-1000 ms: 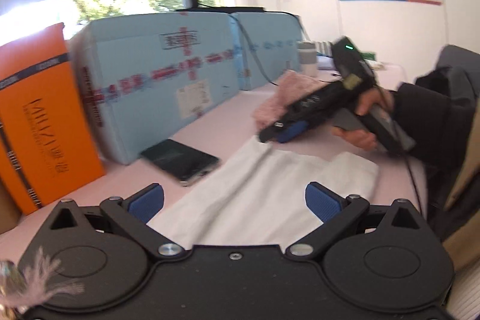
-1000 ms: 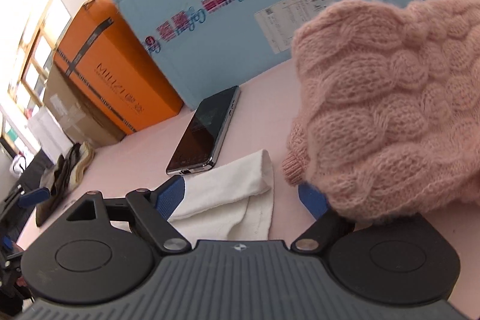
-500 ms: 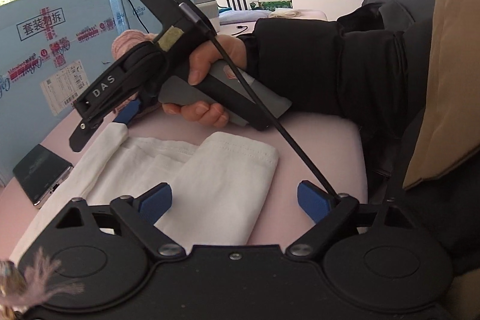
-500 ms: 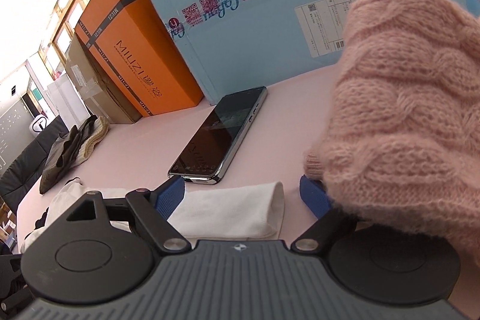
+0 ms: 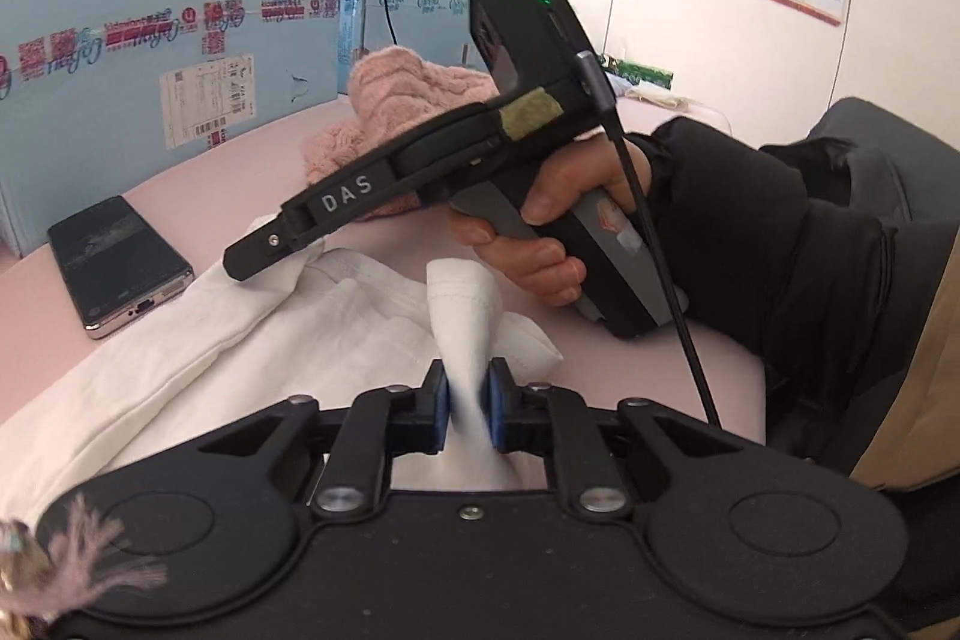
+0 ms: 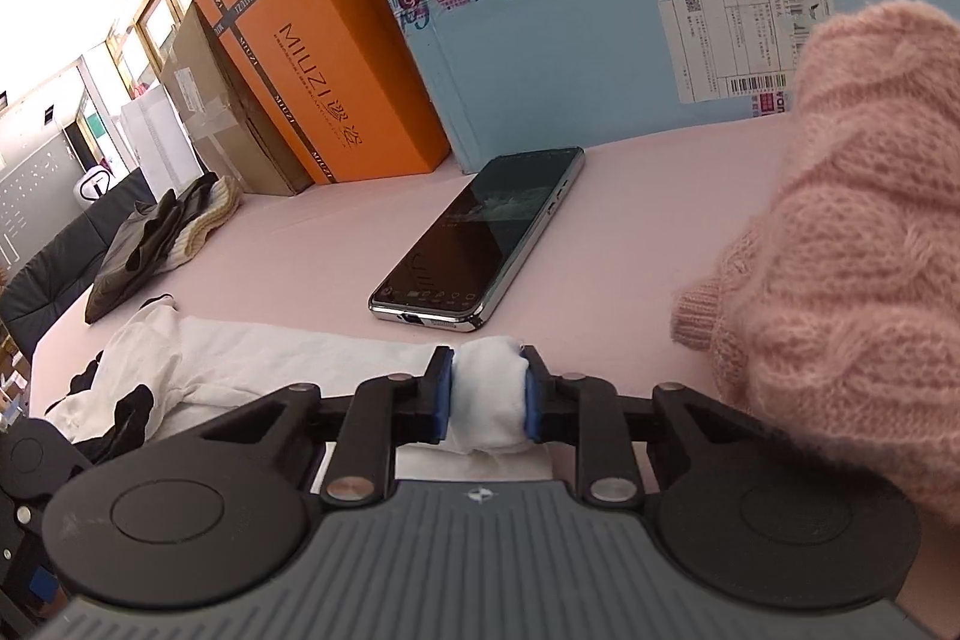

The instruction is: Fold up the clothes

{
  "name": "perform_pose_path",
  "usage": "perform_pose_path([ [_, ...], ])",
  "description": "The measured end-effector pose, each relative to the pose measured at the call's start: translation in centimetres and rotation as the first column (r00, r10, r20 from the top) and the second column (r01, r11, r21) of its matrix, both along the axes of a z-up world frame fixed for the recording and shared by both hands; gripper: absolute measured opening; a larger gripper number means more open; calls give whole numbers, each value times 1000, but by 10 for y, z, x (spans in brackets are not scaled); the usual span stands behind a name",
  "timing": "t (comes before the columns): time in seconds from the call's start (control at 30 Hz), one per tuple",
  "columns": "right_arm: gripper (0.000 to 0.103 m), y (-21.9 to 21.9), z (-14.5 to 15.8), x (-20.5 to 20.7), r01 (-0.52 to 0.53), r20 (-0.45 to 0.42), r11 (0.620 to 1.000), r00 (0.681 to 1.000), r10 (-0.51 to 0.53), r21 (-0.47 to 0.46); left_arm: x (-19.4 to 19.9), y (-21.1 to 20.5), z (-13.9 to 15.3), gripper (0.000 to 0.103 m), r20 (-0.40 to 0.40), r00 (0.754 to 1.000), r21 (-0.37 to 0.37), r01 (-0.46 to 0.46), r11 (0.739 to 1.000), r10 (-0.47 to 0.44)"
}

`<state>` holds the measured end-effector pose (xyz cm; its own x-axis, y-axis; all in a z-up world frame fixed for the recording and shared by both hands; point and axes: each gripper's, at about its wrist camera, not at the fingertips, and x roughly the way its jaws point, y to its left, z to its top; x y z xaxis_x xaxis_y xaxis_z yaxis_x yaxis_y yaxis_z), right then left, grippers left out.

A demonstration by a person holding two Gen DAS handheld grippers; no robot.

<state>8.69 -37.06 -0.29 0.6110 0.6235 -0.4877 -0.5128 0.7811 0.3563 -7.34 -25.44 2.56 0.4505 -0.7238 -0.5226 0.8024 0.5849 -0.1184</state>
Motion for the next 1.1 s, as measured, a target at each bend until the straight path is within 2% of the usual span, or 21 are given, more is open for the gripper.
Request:
perform_pose_path([
  [0.13,17,6,14,-15,47,37,997,998,-49,67,-8,37,14,13,-8,999,-88,-44,995,43],
  [0.27,17,29,34,-27,83,52,985,994,-92,152,-17,93,26,12,-22,992,-210,-128,969,127],
  [0.4,16,85,57,-34,58,88,976,993,-78,210,-36,159,30,12,-16,967,-336,-243,910,253],
  [0.47,16,123,71,-35,15,112,972,993,-42,233,-49,192,30,12,-23,944,-392,-312,865,329],
  [0.57,16,197,89,-33,-98,143,967,988,65,237,-77,233,30,12,-7,901,-441,-392,807,434],
  [0.7,14,294,90,-28,-204,114,961,976,185,186,-118,284,23,12,-41,796,-452,-554,700,604],
  [0.77,14,332,84,-25,-228,79,962,973,219,149,-133,299,16,12,-68,750,-439,-614,656,658],
  [0.83,14,365,75,-26,-234,43,967,972,231,102,-144,310,6,12,-101,731,-426,-645,634,675],
  [0.9,13,389,67,-26,-238,6,970,971,238,59,-149,313,-6,12,-133,720,-396,-668,630,681],
  [0.93,13,398,62,-26,-240,-4,970,971,240,39,-152,315,-12,12,-149,716,-379,-679,629,682],
  [1.03,13,421,45,-28,-246,-29,969,969,246,-19,-154,324,-29,13,-209,685,-347,-719,602,698],
  [1.1,14,430,39,-27,-226,-22,974,974,225,-33,-156,328,-33,16,-224,682,-357,-722,592,697],
])
